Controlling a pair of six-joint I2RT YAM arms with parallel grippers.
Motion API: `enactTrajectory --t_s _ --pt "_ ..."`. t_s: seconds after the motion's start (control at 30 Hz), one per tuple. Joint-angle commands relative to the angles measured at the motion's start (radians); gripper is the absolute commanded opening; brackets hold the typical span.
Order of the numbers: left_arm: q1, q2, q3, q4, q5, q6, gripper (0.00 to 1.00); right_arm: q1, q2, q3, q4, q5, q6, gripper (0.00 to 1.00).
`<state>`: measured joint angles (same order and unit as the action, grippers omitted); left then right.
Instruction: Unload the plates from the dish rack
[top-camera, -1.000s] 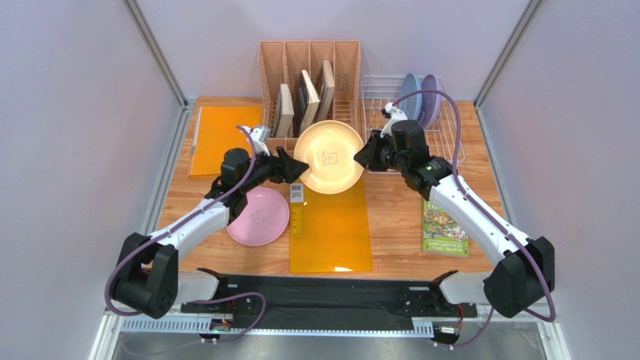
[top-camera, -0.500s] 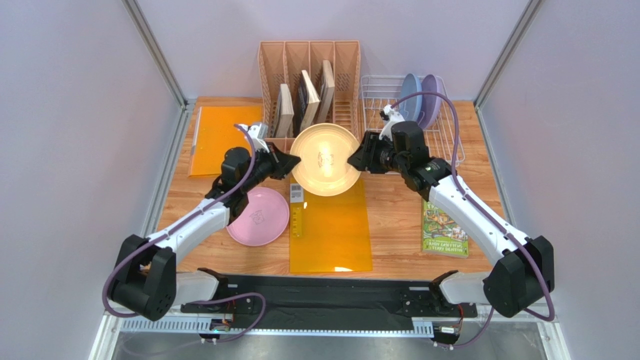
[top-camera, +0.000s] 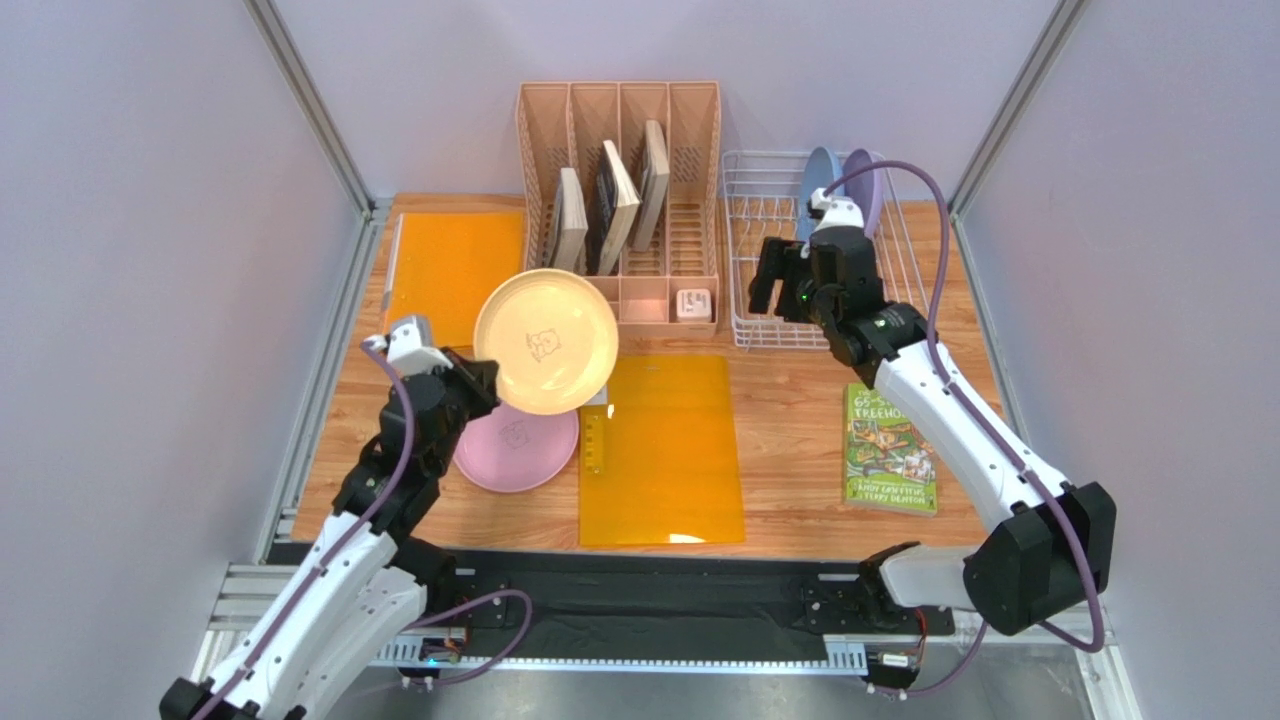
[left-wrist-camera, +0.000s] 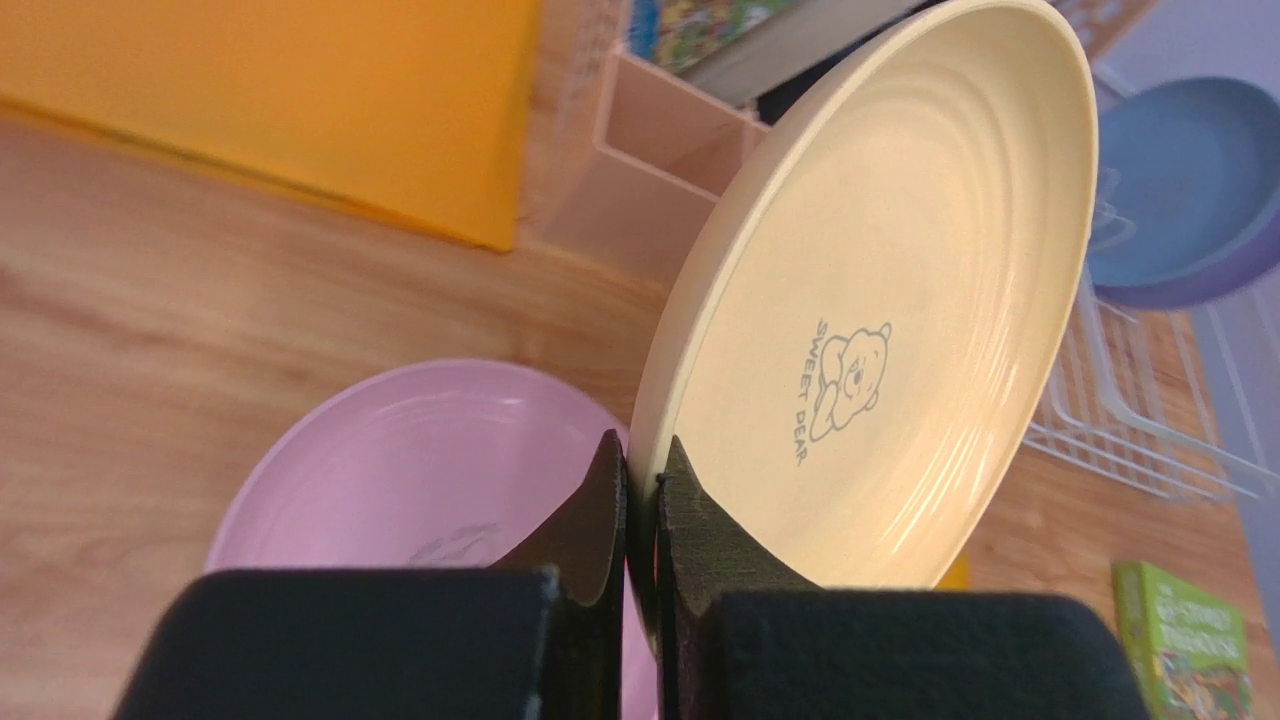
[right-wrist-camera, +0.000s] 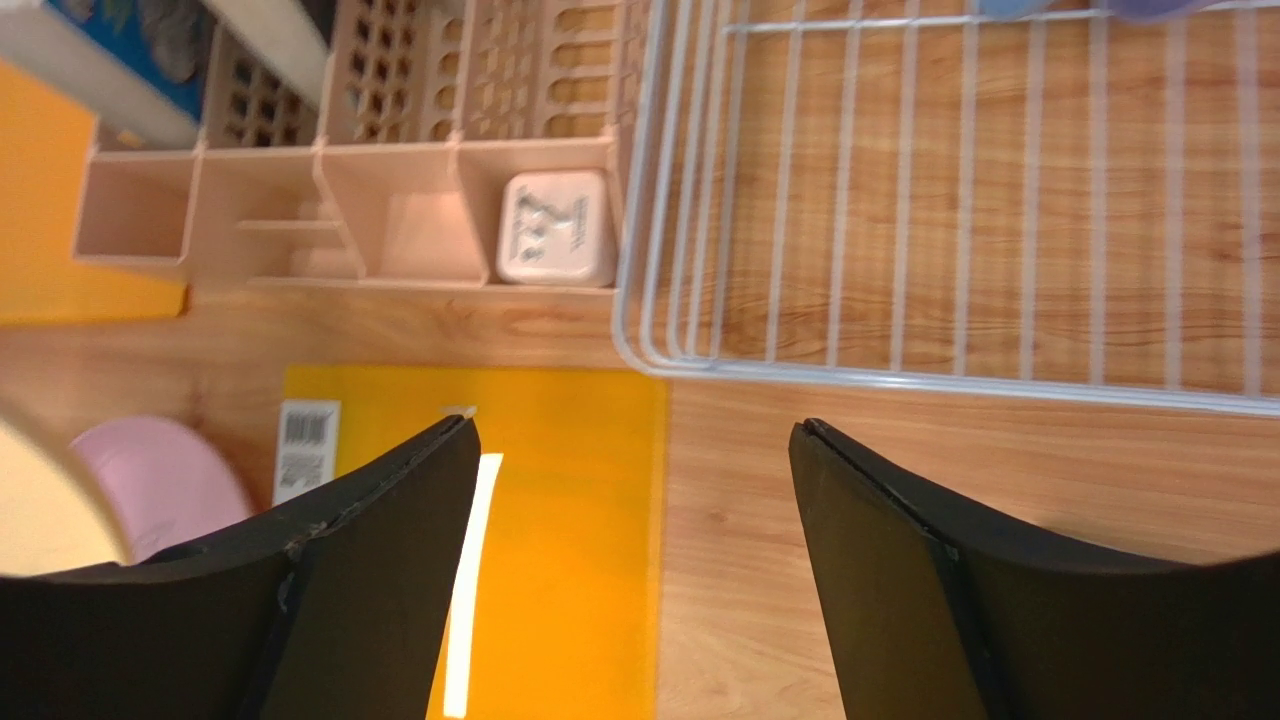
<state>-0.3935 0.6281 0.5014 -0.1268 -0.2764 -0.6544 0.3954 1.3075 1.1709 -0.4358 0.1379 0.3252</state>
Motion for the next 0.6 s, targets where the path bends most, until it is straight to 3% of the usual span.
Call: enactTrajectory --t_s 0.0,0.27,0.57 --pt "-0.005 -0.085 -0.049 -0.247 -0.213 -0.125 0.0 -0.052 -0.002 0.105 0.009 0.181 -0.055 0.83" --pt "-0.005 -0.117 -0.104 -0.378 -0.357 -0.206 0.0 -0.162 0.094 0.239 0.02 0.235 -0.094 0.83" --pt "-0.005 -0.056 -0.132 -0.356 -0.284 -0.24 0.0 -0.201 0.173 0.296 0.025 0.25 -0.121 0.83"
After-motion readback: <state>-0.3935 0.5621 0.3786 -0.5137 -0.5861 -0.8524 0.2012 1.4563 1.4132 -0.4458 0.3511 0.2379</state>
